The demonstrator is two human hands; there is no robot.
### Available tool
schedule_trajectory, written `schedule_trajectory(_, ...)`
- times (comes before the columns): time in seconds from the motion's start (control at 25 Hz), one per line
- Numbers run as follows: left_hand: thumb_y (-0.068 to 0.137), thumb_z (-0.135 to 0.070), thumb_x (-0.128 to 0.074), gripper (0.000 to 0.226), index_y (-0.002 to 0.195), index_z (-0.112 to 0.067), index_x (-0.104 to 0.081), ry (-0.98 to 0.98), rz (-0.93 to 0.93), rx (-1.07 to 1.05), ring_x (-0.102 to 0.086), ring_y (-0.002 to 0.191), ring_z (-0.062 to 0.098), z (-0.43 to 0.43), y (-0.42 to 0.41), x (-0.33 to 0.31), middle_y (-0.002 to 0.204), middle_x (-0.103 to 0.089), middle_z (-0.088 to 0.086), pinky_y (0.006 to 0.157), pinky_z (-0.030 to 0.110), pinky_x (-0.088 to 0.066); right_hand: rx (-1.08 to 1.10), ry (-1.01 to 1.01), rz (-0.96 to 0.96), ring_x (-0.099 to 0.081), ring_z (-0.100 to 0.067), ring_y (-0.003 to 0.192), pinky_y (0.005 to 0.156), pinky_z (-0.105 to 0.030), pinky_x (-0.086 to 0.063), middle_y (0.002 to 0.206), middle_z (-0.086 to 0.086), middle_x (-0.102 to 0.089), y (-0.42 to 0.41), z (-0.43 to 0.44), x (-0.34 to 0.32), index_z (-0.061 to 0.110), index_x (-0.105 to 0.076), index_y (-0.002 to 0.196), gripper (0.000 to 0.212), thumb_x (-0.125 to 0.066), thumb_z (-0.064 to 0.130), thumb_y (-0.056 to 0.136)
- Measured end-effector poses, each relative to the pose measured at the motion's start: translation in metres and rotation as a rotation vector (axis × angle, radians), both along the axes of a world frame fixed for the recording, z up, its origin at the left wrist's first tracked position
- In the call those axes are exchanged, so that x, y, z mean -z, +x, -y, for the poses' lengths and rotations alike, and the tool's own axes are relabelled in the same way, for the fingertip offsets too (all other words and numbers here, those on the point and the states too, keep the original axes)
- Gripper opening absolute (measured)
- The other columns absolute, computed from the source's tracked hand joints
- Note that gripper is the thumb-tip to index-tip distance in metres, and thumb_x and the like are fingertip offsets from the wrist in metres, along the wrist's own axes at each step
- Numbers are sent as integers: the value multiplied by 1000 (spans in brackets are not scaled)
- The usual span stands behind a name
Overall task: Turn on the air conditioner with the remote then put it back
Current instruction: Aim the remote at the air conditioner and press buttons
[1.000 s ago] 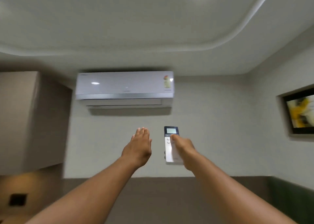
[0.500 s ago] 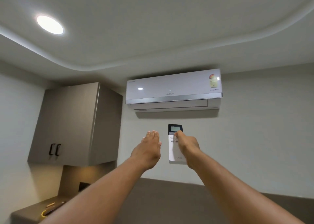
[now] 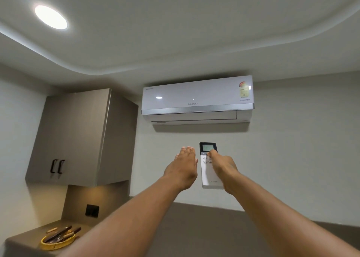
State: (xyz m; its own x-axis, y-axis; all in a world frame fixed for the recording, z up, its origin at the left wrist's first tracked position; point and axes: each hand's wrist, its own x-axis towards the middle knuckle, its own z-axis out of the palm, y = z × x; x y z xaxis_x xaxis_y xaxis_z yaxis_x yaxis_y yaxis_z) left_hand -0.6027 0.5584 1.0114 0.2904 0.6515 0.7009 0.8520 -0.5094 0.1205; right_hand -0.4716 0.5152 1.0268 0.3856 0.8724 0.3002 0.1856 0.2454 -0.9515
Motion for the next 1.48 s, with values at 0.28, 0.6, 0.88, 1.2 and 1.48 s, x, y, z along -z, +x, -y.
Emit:
schedule_trajectory(0.28,103,-32,-19,54,152,-13,-7,1,7,4,-1,148,18,-4,7,3,162,-6,5,118,35,-7,24,-19,4,-61,-27,64,54,-27,-43,76,-10,-68,20,1,4,13,-64,83,27,-52,37,87)
schedule_trajectory(0.6,103,-32,-18,54,152,-13,-7,11,-2,-8,0,148,17,0,9,1,163,-5,4,118,35,-7,-29,-16,34,-61,-28,64,56,-27,-44,75,-10,-67,21,10,6,13,-63,83,24,-51,34,83)
schedule_trajectory(0.88,103,-32,-18,54,152,-13,-8,14,-4,-15,0,148,17,4,9,3,163,-6,4,118,34,-7,-28,-6,50,-60,-28,66,57,-27,-43,76,-11,-66,26,18,5,13,-62,83,26,-48,34,87)
schedule_trajectory(1.2,103,-32,-19,54,152,-14,-9,31,8,-4,-2,148,17,10,14,-2,162,-7,3,118,35,-8,-23,6,56,-60,-29,70,59,-27,-43,80,-12,-66,26,27,0,12,-63,90,28,-47,34,89)
schedule_trajectory(1.48,103,-32,-19,54,152,-13,-9,27,6,-1,-2,148,17,13,16,-2,162,-7,4,118,34,-7,-26,-5,62,-61,-30,70,60,-28,-45,80,-12,-66,25,29,-2,13,-63,88,26,-47,33,88)
